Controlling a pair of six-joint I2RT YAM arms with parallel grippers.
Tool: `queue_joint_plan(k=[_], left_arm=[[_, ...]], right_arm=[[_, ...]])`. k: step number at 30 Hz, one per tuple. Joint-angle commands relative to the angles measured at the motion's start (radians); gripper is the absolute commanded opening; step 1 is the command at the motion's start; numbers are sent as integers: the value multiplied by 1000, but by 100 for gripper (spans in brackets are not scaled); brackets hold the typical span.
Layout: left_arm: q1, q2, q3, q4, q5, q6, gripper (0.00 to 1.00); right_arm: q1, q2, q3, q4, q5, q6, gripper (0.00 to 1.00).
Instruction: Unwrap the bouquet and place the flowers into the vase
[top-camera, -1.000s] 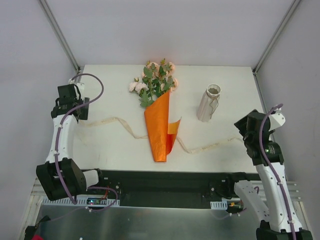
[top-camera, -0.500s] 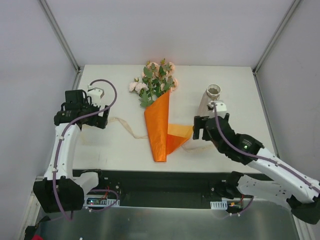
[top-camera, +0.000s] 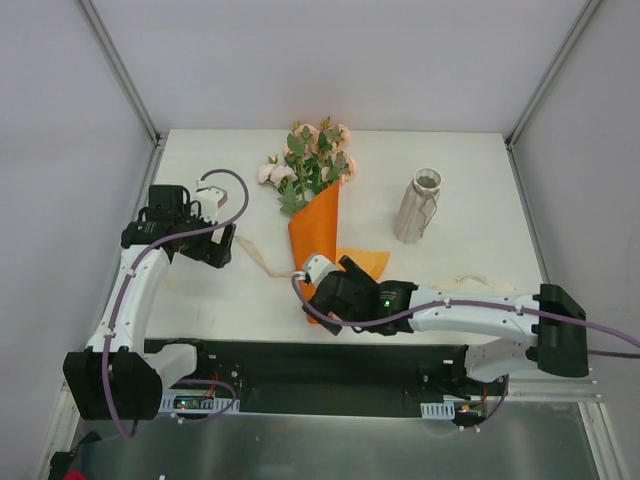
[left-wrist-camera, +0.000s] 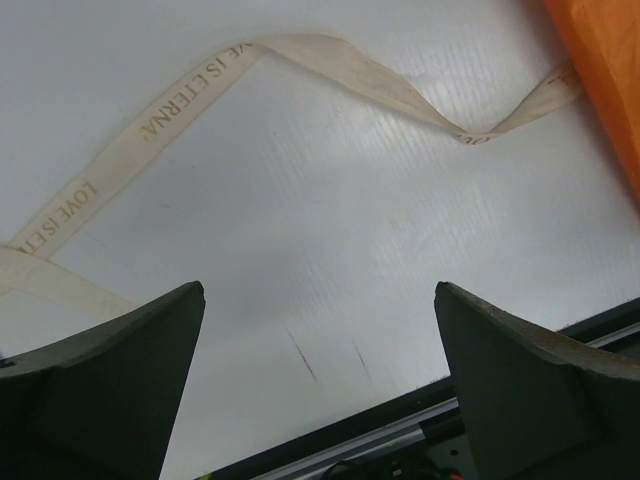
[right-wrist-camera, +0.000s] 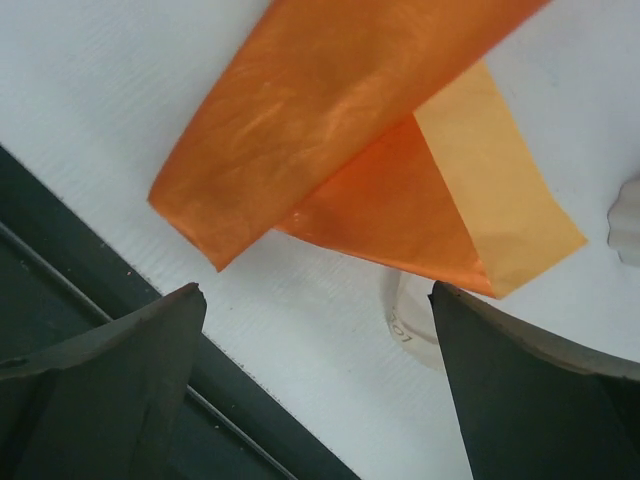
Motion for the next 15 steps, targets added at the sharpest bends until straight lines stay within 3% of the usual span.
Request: queue_joint_plan(k=[1,8,15], left_arm=[[-12,14,-27,-8,27,-11,99],[-14,27,-32,11,27,-16,99],[-12,37,-35,18,23,-11,99]], right_arm=[[78,96,130,-15,-25,-177,99],[118,206,154,0,-106,-202,96],[124,277,131,57,-40,-228,96]])
